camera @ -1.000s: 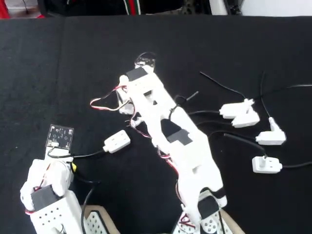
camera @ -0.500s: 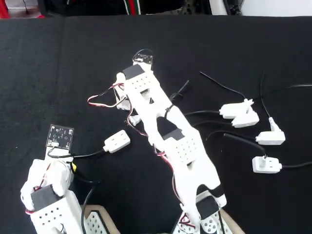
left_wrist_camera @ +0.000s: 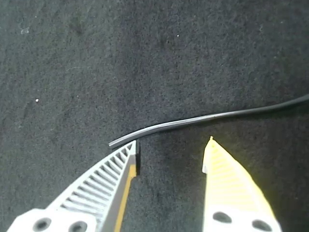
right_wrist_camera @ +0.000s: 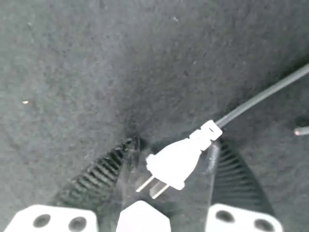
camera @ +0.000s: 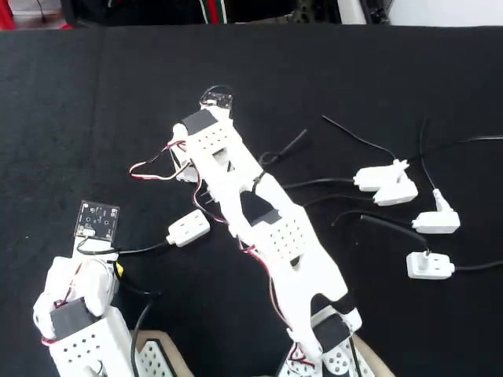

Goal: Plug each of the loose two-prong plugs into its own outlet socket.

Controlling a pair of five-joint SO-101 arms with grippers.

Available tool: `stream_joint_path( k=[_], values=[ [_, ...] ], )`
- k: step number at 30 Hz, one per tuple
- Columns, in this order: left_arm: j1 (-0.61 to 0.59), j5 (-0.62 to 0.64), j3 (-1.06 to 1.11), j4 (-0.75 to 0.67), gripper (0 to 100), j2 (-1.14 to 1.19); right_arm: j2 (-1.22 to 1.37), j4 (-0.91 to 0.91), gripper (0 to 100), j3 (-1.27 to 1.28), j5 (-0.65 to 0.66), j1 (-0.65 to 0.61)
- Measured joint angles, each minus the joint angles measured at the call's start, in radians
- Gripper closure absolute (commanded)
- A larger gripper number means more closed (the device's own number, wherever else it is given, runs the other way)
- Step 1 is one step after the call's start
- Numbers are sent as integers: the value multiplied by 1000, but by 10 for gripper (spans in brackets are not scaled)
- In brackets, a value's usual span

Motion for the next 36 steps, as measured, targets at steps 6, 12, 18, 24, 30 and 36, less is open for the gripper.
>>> stream_joint_path(
  k=[6,12,18,24,30,36],
  values=[
    [0,0,0,0,776,0,29,120,977,-78,63,11],
    [0,0,0,0,776,0,40,135,986,-94,245,60],
    [0,0,0,0,776,0,-44,135,985,-2,591,101],
    [0,0,0,0,776,0,-209,135,967,295,1120,184],
    [0,0,0,0,776,0,-288,130,711,463,1358,226],
    [0,0,0,0,776,0,-305,137,691,470,1370,222]
  ],
)
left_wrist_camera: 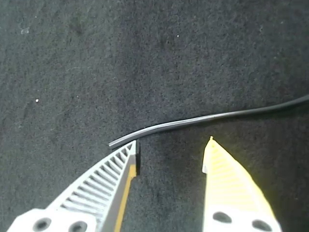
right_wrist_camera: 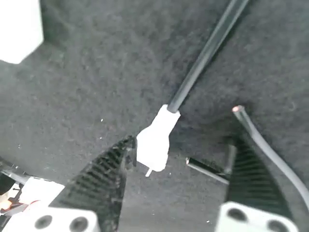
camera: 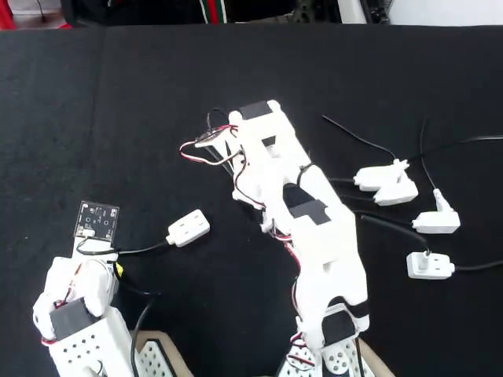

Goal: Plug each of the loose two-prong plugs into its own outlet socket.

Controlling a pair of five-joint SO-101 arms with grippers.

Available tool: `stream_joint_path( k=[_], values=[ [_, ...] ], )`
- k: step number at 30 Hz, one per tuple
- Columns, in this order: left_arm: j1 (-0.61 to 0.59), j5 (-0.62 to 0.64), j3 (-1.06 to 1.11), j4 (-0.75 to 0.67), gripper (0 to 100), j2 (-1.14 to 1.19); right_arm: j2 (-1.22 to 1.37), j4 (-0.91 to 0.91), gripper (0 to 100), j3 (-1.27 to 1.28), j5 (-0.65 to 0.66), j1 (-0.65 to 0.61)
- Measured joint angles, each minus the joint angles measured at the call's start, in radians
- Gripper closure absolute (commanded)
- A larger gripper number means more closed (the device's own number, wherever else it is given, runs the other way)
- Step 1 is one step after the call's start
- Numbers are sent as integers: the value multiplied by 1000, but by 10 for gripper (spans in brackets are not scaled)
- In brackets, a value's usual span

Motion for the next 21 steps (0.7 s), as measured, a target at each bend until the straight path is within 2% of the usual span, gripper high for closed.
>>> stream_joint_path(
  k=[7,12,21],
  values=[
    [0,0,0,0,776,0,-48,0,773,-3,-91,5],
    [0,0,0,0,776,0,-132,0,854,31,-104,29],
    [0,0,0,0,776,0,-147,-78,858,206,-109,29]
  ],
)
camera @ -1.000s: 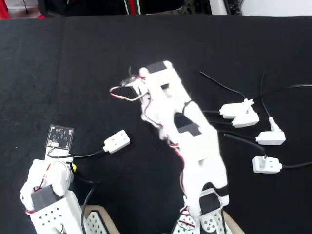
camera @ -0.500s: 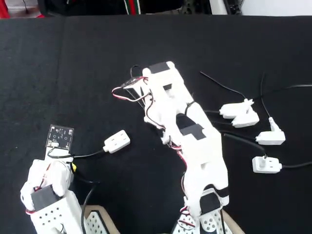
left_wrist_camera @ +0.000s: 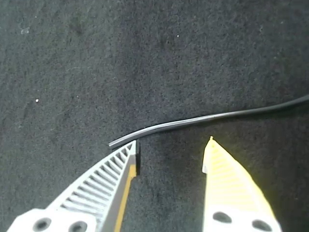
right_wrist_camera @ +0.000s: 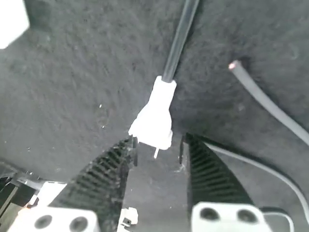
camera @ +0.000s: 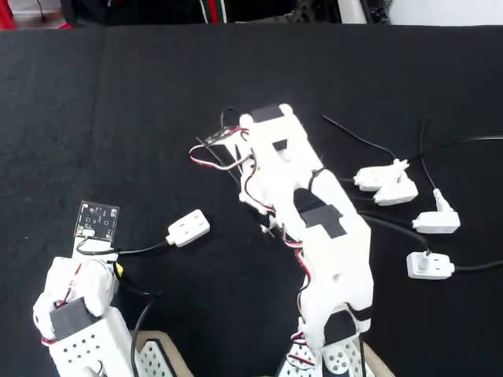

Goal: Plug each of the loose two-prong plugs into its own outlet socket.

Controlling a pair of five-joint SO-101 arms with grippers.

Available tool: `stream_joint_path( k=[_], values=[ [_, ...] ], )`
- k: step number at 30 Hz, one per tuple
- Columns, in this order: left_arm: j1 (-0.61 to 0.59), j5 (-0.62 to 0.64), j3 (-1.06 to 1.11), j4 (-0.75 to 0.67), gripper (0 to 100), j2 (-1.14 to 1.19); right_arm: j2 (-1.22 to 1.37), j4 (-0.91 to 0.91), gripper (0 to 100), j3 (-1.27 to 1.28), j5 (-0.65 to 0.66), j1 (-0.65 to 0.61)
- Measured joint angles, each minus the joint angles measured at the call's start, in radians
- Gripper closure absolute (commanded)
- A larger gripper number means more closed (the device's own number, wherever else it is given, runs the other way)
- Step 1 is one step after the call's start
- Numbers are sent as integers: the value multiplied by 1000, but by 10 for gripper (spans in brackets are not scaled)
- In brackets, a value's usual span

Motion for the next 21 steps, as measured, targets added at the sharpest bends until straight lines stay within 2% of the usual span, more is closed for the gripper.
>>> stream_joint_path(
  k=[12,21],
  values=[
    [0,0,0,0,776,0,6,-52,859,11,-3,0],
    [0,0,0,0,776,0,84,-48,861,-14,-66,-17]
  ],
)
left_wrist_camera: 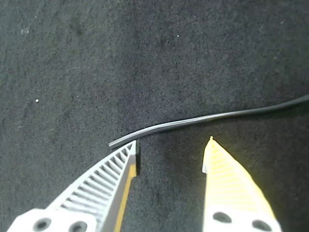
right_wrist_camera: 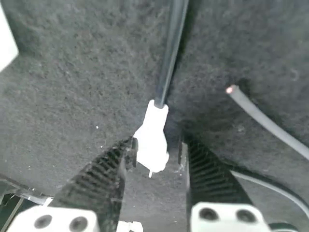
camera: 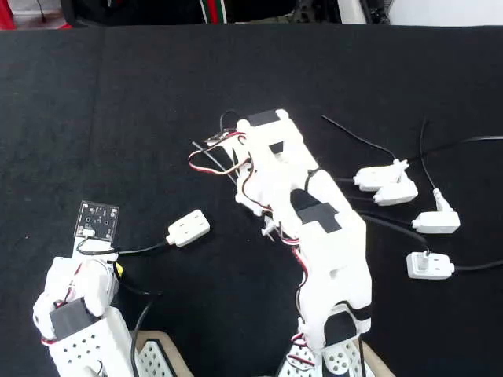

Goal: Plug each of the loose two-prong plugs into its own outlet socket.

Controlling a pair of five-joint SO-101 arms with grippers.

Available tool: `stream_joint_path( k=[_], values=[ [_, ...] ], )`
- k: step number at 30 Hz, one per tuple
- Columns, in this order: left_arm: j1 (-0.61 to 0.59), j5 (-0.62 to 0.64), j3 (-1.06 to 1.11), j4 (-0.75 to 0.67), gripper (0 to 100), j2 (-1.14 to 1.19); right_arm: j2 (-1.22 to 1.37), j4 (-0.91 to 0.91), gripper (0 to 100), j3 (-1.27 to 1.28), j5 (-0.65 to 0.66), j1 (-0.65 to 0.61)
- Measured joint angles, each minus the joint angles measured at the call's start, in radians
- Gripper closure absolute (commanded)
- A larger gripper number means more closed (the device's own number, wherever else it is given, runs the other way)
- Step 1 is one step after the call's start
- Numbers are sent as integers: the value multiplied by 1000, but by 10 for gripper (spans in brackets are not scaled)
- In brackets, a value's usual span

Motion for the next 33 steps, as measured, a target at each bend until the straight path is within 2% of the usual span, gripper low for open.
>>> stream_joint_path(
  k=[6,10,21,27,33],
  values=[
    [0,0,0,0,776,0,3,-6,865,0,-89,-63],
    [0,0,0,0,776,0,6,-8,966,0,-141,-95],
    [0,-3,0,0,776,0,31,9,967,-26,-209,-97],
    [0,-3,0,0,776,0,38,118,968,-184,-252,-144],
    [0,-3,0,0,776,0,-20,121,968,-272,-287,-149]
  ],
)
